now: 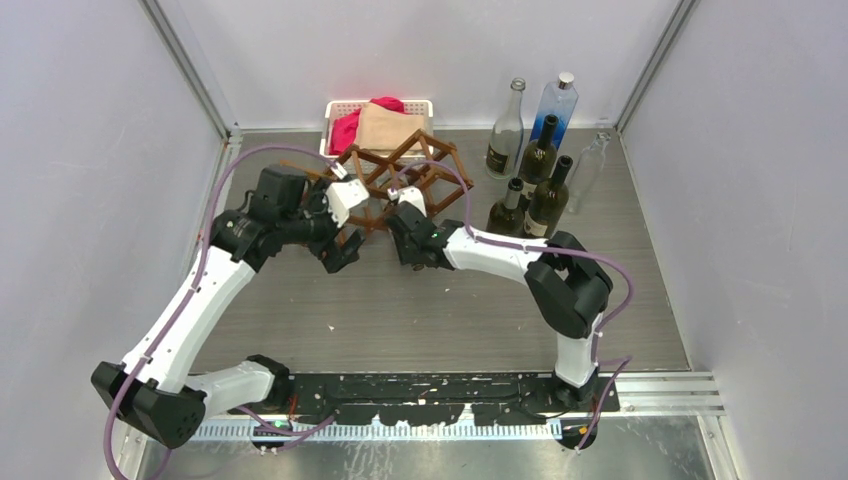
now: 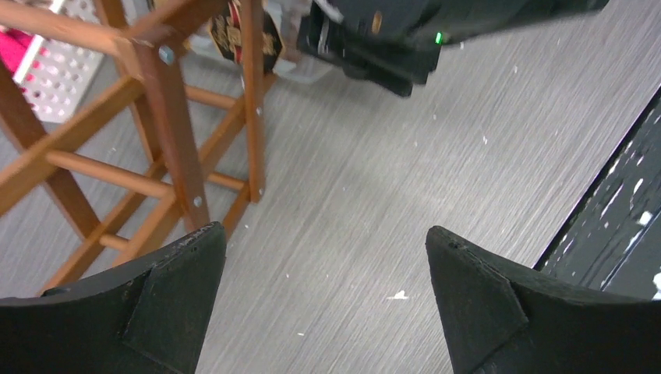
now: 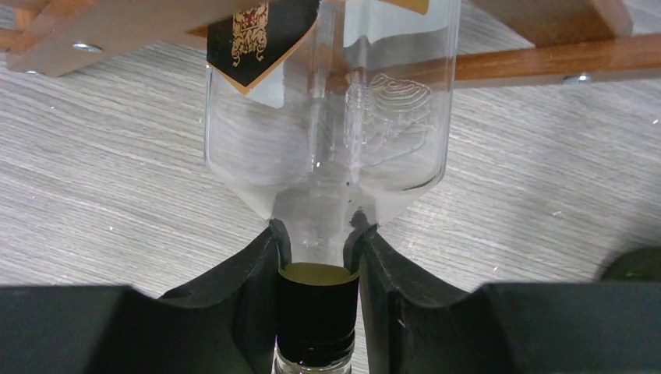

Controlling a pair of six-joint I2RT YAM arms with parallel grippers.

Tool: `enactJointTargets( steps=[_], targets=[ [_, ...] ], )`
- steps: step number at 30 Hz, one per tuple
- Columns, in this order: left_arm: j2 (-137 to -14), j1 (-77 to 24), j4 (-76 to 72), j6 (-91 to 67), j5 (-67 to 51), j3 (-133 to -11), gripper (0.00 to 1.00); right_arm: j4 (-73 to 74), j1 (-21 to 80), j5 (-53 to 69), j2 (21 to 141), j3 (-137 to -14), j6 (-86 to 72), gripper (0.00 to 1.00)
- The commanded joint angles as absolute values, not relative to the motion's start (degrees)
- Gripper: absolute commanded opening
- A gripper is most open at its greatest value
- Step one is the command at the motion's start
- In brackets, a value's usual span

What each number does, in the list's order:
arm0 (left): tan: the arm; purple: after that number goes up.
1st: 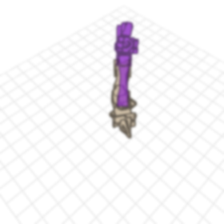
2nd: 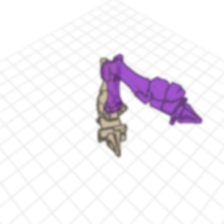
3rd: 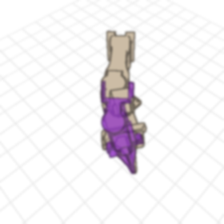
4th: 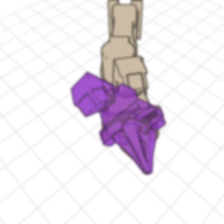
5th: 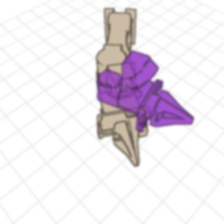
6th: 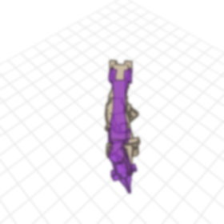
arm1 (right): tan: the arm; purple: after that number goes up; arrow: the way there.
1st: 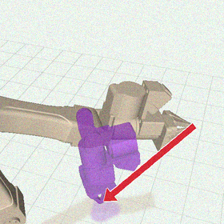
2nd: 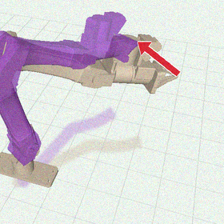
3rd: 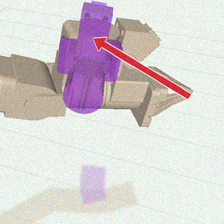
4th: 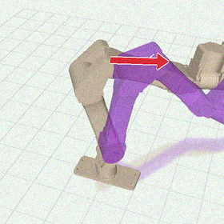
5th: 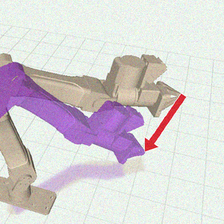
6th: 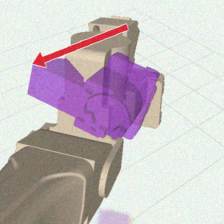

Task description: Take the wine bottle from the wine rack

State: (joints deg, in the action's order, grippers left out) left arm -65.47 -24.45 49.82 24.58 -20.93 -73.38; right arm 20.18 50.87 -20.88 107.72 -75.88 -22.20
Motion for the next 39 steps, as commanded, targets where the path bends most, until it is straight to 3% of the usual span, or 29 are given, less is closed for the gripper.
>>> enactJointTargets(
  steps=[1, 9, 19, 31, 39],
  targets=[
    [-63.1, -24.3, 48.5, 29.7, -19.7, -68.2, 0.97, 9.8, 51.3, -18.1, 100.2, -70.8, -27.5, 0.01],
    [-64.3, -24.2, 46.2, 27.0, -19.7, -65.1, 0.81, 1.1, 52.6, -18.9, 90.5, -59.1, -29.3, 0.01],
    [-63.7, -24.3, 46.4, 30.2, -21.6, -63.4, 0.89, 0.2, 55.2, -15.5, 79.6, -48.6, -33.3, 0.01],
    [-62.5, -24.3, 46.6, 31.1, -22.6, -62.0, 0.86, 3.8, 56.3, -11.4, 67.1, -43.7, -33.6, 0.01],
    [-62.5, -24.2, 48.0, 32.7, -22.7, -63.5, 0.74, 3.6, 56.3, -6.7, 75.4, -52.2, -28.5, 0.01]
  ],
)
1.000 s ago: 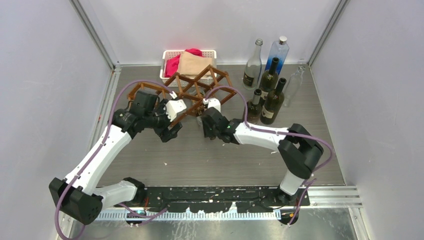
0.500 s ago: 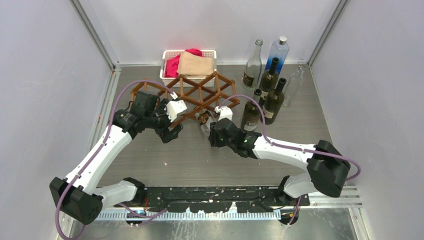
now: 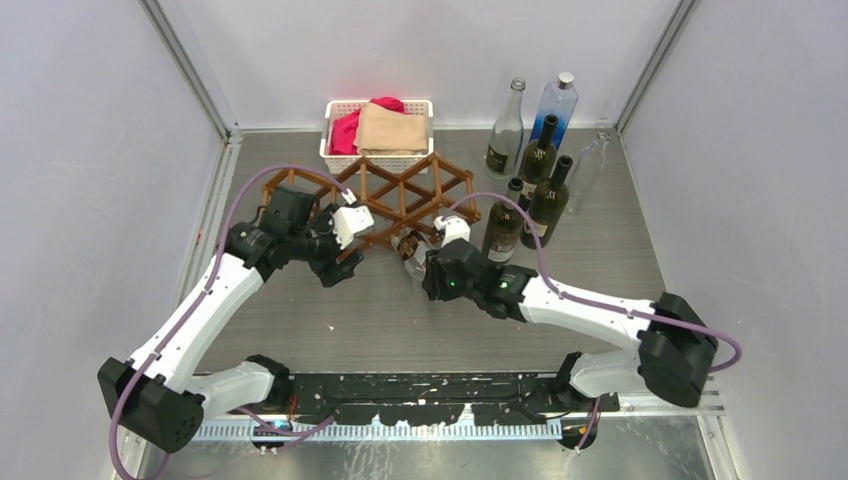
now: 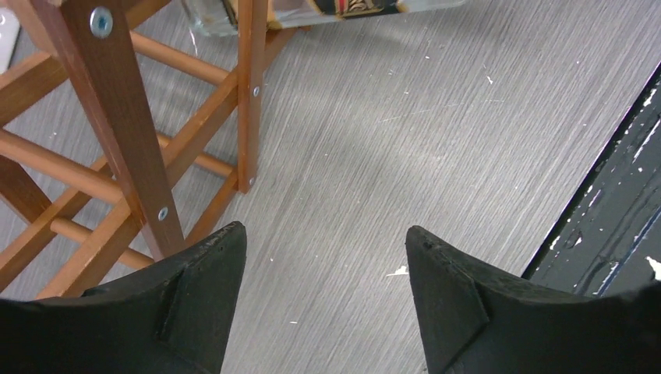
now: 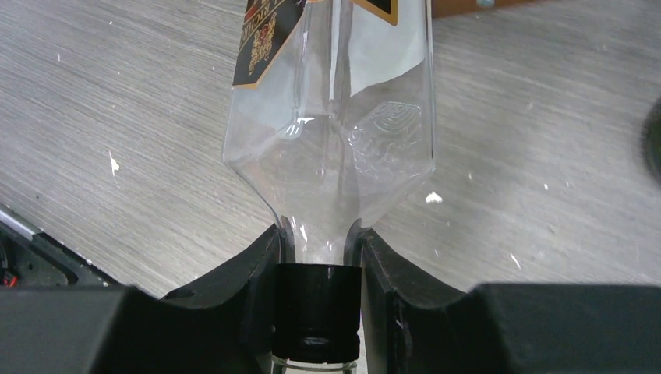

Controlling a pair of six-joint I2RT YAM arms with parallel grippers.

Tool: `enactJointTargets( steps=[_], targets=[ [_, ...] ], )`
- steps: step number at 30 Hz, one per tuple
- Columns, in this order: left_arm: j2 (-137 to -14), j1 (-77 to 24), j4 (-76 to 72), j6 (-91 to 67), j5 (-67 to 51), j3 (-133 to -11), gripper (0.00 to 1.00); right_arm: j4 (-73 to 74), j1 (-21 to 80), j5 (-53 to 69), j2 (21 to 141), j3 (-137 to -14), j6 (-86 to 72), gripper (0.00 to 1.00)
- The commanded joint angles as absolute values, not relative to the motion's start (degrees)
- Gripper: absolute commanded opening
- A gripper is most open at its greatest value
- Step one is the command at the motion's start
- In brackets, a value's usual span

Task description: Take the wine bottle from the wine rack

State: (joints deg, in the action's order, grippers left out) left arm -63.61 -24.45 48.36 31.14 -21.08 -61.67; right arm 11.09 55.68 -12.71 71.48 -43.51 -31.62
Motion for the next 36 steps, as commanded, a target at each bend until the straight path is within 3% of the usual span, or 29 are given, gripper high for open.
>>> enactJointTargets(
  steps=[1, 6, 11, 19, 26, 36],
  targets=[
    [-62.7, -24.3, 47.6, 33.3, -22.1, -63.4, 0.71, 3.6, 56.3, -6.4, 77.0, -53.6, -28.2, 0.01],
    [-65.0, -24.2, 45.6, 34.8, -19.5, -63.7, 0.65, 3.2, 56.3, -7.6, 80.2, -57.7, -27.0, 0.01],
    [-66.8, -24.5, 47.5, 35.0, -25.0, -65.9, 0.51, 4.3, 56.2, -7.5, 77.1, -57.6, -27.2, 0.01],
    [-71.6, -26.9, 44.8, 36.3, -28.0, -68.4, 0.05, 4.0, 56.2, -4.1, 76.9, -57.5, -27.6, 0.01],
    [-79.8, -27.8, 42.3, 38.7, -19.8, -73.0, 0.04, 5.3, 56.2, -4.4, 79.4, -61.9, -25.6, 0.01],
    [-81.7, -27.6, 36.1, 37.7, -12.5, -70.2, 0.02, 3.2, 56.2, -5.8, 71.1, -56.6, -27.4, 0.01]
  ],
)
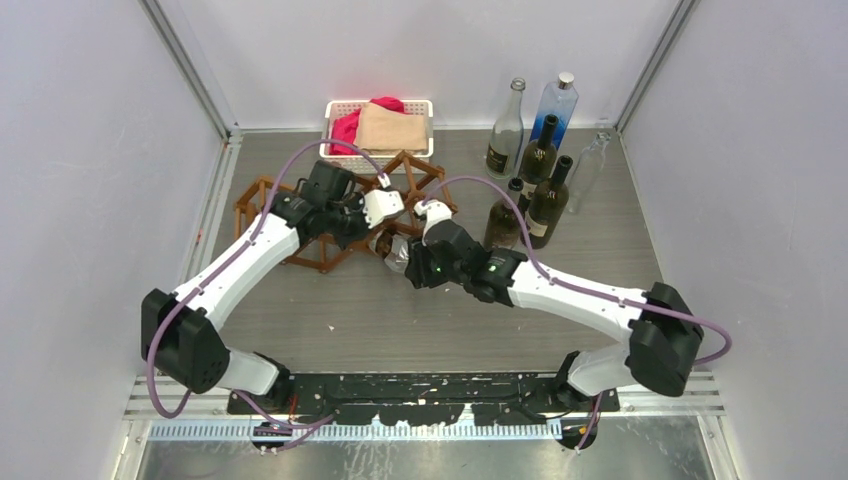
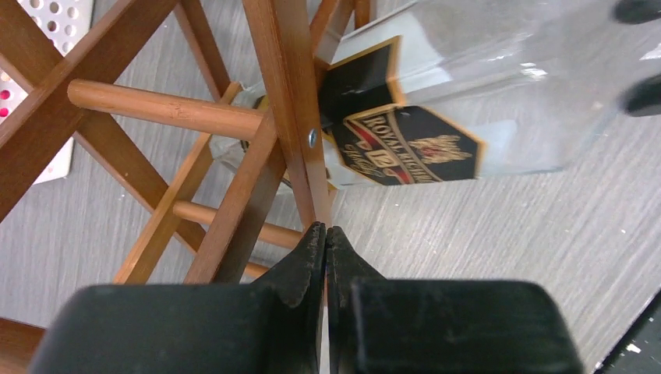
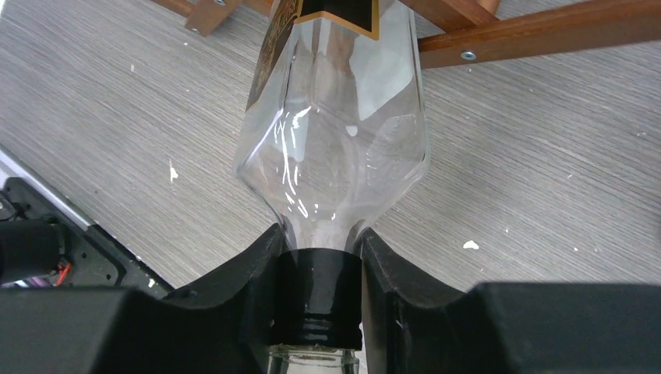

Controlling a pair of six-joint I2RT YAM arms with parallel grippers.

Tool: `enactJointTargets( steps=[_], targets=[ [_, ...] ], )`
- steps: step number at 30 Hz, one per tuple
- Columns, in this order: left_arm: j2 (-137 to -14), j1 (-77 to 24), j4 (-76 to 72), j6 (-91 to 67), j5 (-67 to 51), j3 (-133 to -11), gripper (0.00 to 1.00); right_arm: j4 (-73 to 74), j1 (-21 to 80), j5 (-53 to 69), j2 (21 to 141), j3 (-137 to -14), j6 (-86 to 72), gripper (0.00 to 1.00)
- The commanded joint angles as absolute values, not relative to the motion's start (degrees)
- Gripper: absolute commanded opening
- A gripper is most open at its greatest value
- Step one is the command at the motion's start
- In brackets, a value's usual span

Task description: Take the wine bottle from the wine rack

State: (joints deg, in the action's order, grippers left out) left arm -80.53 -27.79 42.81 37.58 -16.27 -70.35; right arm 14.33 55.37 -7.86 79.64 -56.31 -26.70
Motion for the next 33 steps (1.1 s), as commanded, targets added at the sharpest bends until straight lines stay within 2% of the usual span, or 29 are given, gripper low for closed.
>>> enactJointTargets(
  steps=[1, 8, 14, 21, 22, 25, 27, 30, 33],
  targets=[
    [-82.0, -27.4, 35.8, 37.6, -12.2, -70.3, 0.02, 2.8, 56.2, -6.2, 70.1, -55.6, -27.9, 0.01],
    [-83.8, -25.4, 35.0, 38.5, -11.5, -70.7, 0.02, -2.8, 56.4, -7.3, 63.6, -45.6, -30.6, 0.01],
    [-82.6, -25.2, 34.2, 40.0, -11.8, -68.5, 0.05, -2.9, 56.6, -7.3, 58.6, -39.9, -33.9, 0.01],
    [-82.7, -23.9, 34.2, 37.7, -15.0, -70.1, 0.19, -0.6, 56.6, -6.5, 47.8, -35.1, -37.9, 0.01],
    [-82.8, -23.8, 35.0, 37.5, -15.7, -70.6, 0.22, 0.3, 56.6, -6.4, 46.9, -34.8, -38.0, 0.01],
    [-82.0, -23.7, 40.2, 38.9, -19.4, -71.5, 0.41, 5.0, 56.7, -6.4, 45.9, -35.7, -37.9, 0.01],
    [-79.7, -23.7, 45.4, 41.0, -22.3, -71.6, 0.62, 6.8, 56.6, -6.4, 46.0, -36.8, -37.4, 0.01],
    [-75.6, -23.7, 55.4, 46.7, -27.2, -72.4, 0.76, 10.1, 56.6, -6.1, 47.7, -40.7, -35.8, 0.01],
    [-70.7, -23.7, 64.8, 53.2, -31.6, -74.0, 0.94, 12.7, 56.6, -4.4, 51.3, -45.6, -33.6, 0.01]
  ],
)
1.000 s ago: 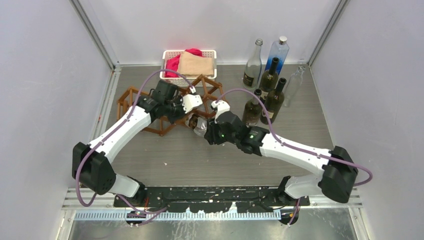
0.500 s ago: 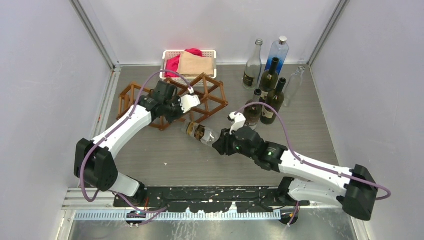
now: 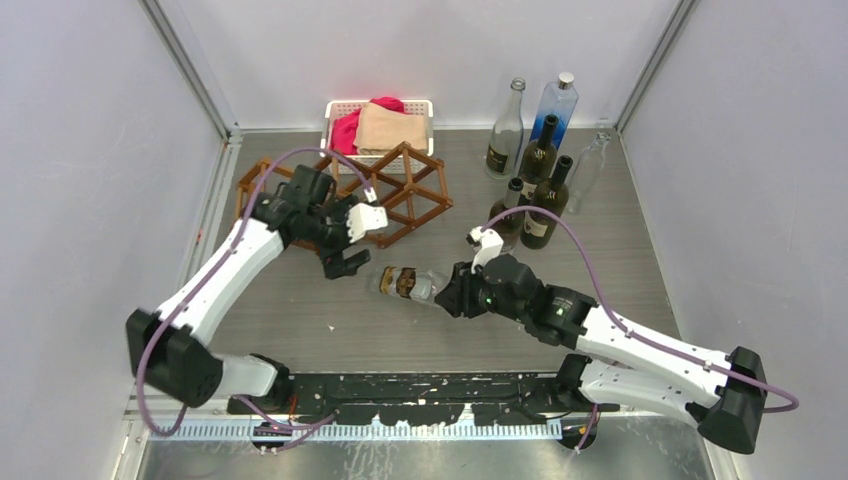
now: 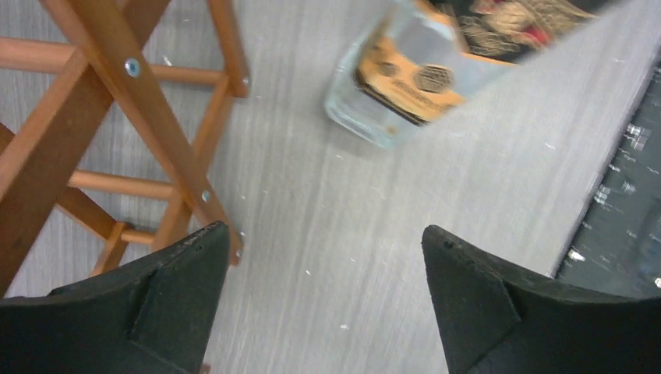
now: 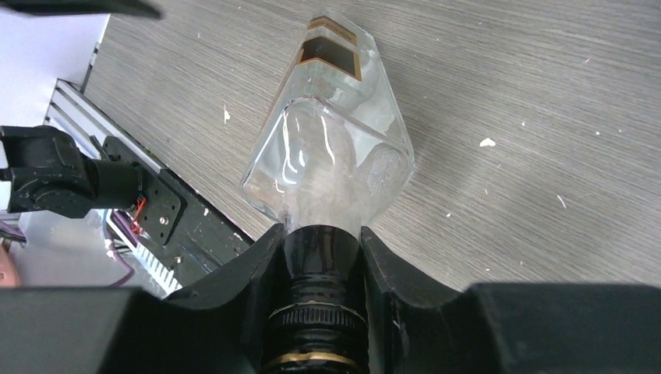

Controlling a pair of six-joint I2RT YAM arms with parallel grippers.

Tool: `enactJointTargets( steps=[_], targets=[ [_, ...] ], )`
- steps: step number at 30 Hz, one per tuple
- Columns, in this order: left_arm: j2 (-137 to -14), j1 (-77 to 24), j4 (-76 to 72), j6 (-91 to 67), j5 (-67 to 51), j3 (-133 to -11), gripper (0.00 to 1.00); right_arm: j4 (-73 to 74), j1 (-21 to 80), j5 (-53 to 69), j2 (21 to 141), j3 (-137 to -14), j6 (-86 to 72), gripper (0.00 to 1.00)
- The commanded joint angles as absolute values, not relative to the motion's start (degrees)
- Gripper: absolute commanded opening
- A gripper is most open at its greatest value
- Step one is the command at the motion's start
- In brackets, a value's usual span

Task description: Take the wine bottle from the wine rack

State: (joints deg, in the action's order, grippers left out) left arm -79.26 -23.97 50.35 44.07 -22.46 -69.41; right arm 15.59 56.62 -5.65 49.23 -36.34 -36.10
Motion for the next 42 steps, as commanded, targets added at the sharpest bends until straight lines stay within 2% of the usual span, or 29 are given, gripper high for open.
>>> enactJointTargets(
  steps=[1, 4, 7, 12, 26, 27, 30, 33, 35, 37, 42],
  targets=[
    [-69.3, -23.8, 67.0, 54.5, -33.2, -74.3, 0.97, 13.2, 56.6, -3.5, 52.5, -47.2, -33.0, 0.01],
    [-65.6, -24.5, 68.5, 54.1, -38.4, -74.3, 1.0, 14.3, 56.7, -1.0, 56.5, -52.1, -31.7, 0.01],
    [-62.7, -26.7, 63.0, 51.6, -40.8, -70.5, 1.0, 14.5, 56.7, 3.7, 60.0, -56.4, -31.0, 0.01],
    [-59.1, -32.7, 50.5, 49.2, -35.9, -63.1, 1.0, 15.9, 56.8, 10.1, 65.3, -63.5, -29.7, 0.01],
    [-59.6, -35.3, 44.6, 44.0, -30.7, -57.8, 1.0, 16.9, 59.7, 14.0, 72.3, -73.6, -27.7, 0.01],
    [-59.7, -35.3, 44.5, 44.0, -30.7, -57.7, 0.99, 16.6, 59.8, 14.1, 72.3, -73.8, -27.9, 0.01],
    [-60.0, -35.3, 44.8, 43.8, -31.5, -57.7, 0.82, 16.0, 60.4, 13.7, 71.6, -74.2, -28.2, 0.01],
    [-60.0, -35.3, 44.6, 43.3, -31.8, -57.4, 0.79, 15.9, 61.2, 12.5, 70.7, -74.1, -28.3, 0.01],
    [-59.6, -35.4, 43.7, 42.8, -31.6, -56.5, 0.84, 15.8, 61.3, 11.6, 70.3, -73.9, -28.3, 0.01],
    [-58.6, -35.4, 41.0, 41.2, -30.9, -55.3, 0.98, 15.6, 61.5, 10.7, 69.9, -73.3, -28.5, 0.01],
    [-55.1, -35.4, 37.5, 39.5, -30.8, -52.0, 1.0, 14.0, 61.5, 9.9, 68.7, -71.7, -29.5, 0.01]
  ],
)
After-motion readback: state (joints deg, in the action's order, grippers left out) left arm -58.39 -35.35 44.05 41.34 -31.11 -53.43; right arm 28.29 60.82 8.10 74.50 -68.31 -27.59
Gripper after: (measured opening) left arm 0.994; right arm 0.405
